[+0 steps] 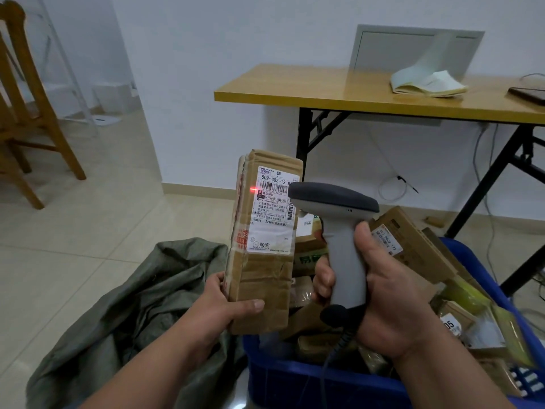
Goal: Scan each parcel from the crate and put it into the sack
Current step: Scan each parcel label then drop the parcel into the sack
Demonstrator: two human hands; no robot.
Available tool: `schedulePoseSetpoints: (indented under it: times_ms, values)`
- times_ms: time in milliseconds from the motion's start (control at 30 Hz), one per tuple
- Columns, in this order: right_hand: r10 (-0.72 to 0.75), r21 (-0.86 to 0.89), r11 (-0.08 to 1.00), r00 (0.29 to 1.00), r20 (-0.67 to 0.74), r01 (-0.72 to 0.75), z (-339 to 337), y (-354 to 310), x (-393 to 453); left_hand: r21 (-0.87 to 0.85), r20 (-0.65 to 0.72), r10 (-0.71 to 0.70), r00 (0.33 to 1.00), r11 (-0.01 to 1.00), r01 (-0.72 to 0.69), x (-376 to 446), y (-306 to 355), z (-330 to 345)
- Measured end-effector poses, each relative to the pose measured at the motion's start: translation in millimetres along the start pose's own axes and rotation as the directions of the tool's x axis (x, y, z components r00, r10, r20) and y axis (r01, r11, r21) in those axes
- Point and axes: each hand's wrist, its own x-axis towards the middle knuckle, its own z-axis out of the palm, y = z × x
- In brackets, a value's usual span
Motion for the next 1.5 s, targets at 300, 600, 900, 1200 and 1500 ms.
schedulePoseSetpoints:
  times_ms: [300,600,900,1200,1500]
  values:
    - [-0.062,-0.038,0.997,0.997,-0.040,0.061,0,-2,0,0.037,-0.014,0.003,1.000,0.999,-0.003,3,-2,0]
    - [-0.061,-0.057,0.997,0.997,-0.042,0.059,0,0,3,0.070,-0.021,-0.017,1.000,0.997,0.018,0,-1,-2]
    - [-0.060,-0.115,0.992,0.995,-0.082,0.051,5,6,9,0.065,-0.101,-0.033,0.994,0.997,0.039,-3,2,-23]
    - [0.049,-0.242,0.967,0.991,-0.122,-0.077,17,27,27,-0.062,-0.386,-0.277,0.880,0.959,0.275,5,-15,-118]
    - [0.126,-0.419,0.892,0.983,-0.133,-0.171,21,64,62,-0.106,-0.423,-0.520,0.742,0.842,0.529,32,-55,-151]
